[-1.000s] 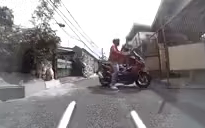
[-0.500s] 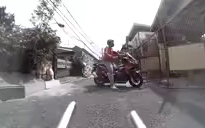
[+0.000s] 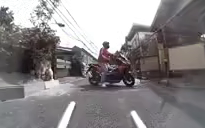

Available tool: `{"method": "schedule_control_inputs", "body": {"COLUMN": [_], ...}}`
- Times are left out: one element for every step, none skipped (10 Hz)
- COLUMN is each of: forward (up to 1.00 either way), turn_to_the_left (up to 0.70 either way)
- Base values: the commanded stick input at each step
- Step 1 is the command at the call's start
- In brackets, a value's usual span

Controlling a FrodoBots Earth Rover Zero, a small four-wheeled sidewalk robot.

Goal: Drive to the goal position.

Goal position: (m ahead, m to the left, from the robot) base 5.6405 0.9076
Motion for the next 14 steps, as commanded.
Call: {"method": "schedule_control_inputs", "body": {"forward": [0.0,0.0,0.0,0.0,0.0,0.0,0.0,0.0,0.0,0.0,0.0,0.0,0.0,0.0], "turn_to_the_left": [0.0,0.0,0.0,0.0,0.0,-0.21,-0.85,-0.85,-0.85,-0.85,-0.85,-0.85,-0.85,-0.85]}}
